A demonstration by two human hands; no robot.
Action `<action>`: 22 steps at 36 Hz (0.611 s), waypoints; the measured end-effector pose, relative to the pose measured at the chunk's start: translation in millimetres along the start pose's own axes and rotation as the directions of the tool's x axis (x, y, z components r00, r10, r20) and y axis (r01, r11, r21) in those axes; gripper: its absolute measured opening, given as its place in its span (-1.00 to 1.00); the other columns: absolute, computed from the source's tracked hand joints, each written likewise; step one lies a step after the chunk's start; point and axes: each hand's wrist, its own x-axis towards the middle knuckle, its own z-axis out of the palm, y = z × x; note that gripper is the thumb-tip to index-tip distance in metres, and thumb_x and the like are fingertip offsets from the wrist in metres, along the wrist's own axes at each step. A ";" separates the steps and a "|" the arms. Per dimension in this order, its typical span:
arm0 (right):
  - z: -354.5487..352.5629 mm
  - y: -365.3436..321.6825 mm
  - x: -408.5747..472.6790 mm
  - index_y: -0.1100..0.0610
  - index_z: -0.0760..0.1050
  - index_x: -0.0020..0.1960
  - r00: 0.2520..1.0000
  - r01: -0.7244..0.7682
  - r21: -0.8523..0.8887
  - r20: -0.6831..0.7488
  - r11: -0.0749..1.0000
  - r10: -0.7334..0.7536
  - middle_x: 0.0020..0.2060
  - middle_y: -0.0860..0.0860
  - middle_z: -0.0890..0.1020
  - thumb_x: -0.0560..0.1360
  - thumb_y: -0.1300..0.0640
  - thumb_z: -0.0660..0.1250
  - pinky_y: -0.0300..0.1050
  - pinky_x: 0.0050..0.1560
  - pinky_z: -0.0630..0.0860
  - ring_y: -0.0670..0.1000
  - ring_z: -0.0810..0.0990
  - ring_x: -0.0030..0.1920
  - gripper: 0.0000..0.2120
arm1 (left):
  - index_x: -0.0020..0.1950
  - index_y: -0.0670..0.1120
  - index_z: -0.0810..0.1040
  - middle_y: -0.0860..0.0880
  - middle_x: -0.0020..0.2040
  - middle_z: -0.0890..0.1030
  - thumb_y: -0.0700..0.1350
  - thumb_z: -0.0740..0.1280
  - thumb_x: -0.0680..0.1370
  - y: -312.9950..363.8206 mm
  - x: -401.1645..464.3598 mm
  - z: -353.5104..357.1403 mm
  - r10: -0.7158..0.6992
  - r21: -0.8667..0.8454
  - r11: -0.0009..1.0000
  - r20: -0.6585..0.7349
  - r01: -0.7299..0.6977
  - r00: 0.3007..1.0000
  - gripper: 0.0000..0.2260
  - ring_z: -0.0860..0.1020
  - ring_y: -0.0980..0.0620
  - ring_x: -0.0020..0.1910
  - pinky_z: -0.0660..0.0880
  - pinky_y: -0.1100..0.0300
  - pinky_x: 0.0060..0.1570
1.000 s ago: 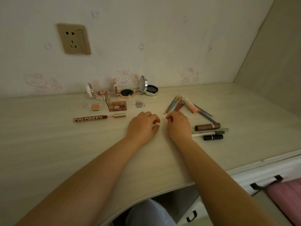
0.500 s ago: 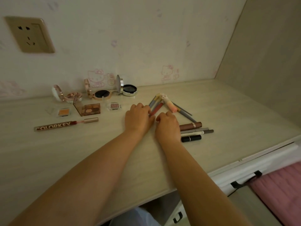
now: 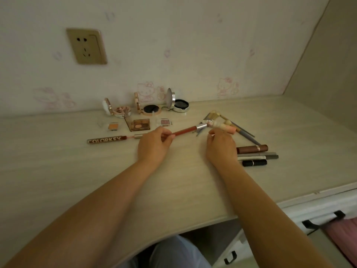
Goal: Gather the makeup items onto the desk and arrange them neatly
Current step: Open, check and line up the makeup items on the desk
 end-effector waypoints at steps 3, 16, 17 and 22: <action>4.0 -16.3 -4.0 0.12 0.40 0.27 0.997 -0.067 0.270 0.050 0.961 0.055 0.09 0.12 0.59 0.61 0.00 0.08 -0.05 0.06 0.41 0.14 0.54 0.12 -0.68 | 0.06 -0.03 0.59 0.12 -0.07 0.58 -0.04 0.35 0.52 -18.6 -10.5 -24.6 -0.005 -0.077 0.997 0.033 0.007 0.999 -0.84 0.51 0.19 -0.09 0.39 0.36 -0.05; 46.7 -104.9 -26.7 0.16 0.48 -0.16 0.968 0.055 0.502 0.186 0.863 -0.171 -0.34 0.00 0.47 0.62 -0.01 0.06 -0.19 -0.31 0.30 -0.02 0.41 -0.29 -0.65 | -0.02 0.02 0.56 0.16 -0.13 0.57 -0.15 0.39 0.49 -82.2 -38.6 -107.0 -0.015 -0.212 0.977 -0.050 0.004 0.999 -0.89 0.51 0.31 -0.16 0.38 0.56 -0.14; 50.2 -109.9 -28.6 0.19 0.49 -0.16 0.967 0.044 0.523 0.193 0.851 -0.168 -0.34 0.02 0.47 0.62 -0.02 0.07 -0.17 -0.30 0.30 0.00 0.41 -0.28 -0.63 | -0.02 0.03 0.55 0.15 -0.13 0.57 -0.16 0.40 0.48 -84.9 -39.7 -110.0 -0.013 -0.221 0.975 -0.051 0.001 0.999 -0.87 0.52 0.29 -0.15 0.39 0.52 -0.12; 65.0 -129.1 -40.6 0.09 0.37 -0.33 0.962 0.048 0.574 0.194 0.817 -0.193 -0.39 -0.02 0.44 0.61 -0.05 0.09 -0.18 -0.32 0.27 -0.02 0.39 -0.32 -0.61 | -0.08 0.06 0.56 0.19 -0.15 0.56 -0.16 0.43 0.45 -96.7 -43.4 -117.1 0.007 -0.200 0.979 -0.092 -0.025 0.996 -0.85 0.51 0.27 -0.15 0.36 0.53 -0.17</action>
